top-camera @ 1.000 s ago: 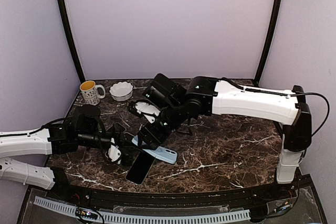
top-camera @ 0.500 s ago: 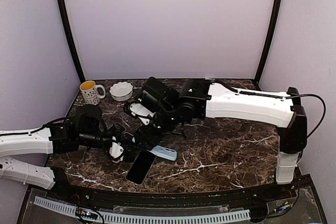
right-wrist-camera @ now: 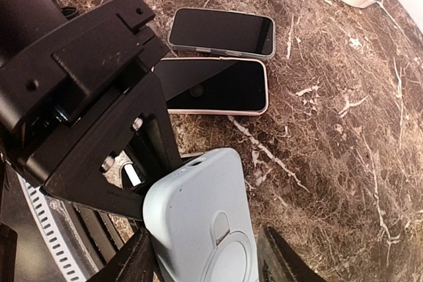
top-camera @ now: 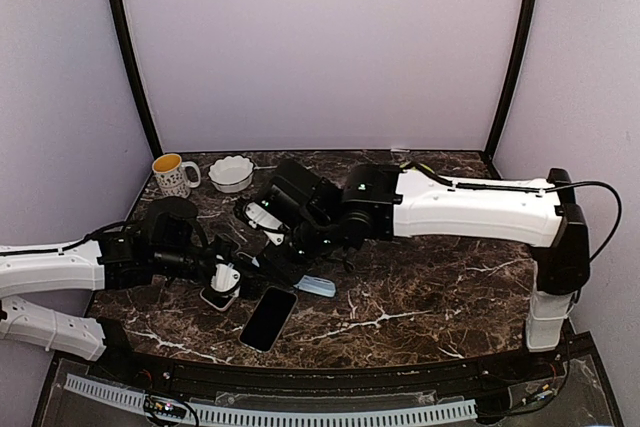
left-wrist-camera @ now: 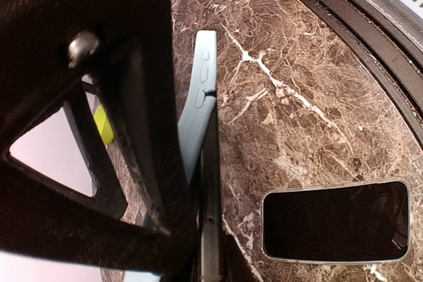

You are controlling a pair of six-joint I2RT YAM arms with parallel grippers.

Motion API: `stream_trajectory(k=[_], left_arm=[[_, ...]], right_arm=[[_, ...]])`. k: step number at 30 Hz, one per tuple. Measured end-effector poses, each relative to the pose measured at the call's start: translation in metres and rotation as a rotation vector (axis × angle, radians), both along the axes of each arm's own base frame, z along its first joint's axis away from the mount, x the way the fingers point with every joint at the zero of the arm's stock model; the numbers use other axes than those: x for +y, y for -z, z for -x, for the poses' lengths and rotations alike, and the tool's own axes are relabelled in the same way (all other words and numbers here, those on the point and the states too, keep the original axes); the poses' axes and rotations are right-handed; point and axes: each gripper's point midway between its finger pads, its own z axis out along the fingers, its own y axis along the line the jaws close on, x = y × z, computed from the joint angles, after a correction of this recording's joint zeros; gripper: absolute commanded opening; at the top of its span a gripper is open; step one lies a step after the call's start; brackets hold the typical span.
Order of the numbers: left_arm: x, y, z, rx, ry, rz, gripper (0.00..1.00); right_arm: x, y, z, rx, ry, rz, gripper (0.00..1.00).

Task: Take the phone out of the phone case
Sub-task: Remove the phone case from the phone.

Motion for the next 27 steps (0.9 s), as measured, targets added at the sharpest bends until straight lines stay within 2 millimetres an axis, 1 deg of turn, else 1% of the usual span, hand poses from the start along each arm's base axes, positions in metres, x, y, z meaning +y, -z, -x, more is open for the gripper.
stream_trajectory(k=[7,11,27], left_arm=[[0.004,0.005,-0.005,0.022,-0.031,-0.013,0.0],[0.006,0.008,-0.008,0.035,-0.048,-0.021,0.0],[0.012,0.013,-0.012,0.071,-0.08,-0.035,0.0]], right_arm=[[0.0,0.007,-0.004,-0.027,0.007,-0.01,0.44],[-0.001,0.013,-0.006,-0.039,0.013,-0.003,0.44],[-0.001,0.024,-0.004,-0.03,0.005,-0.034,0.3]])
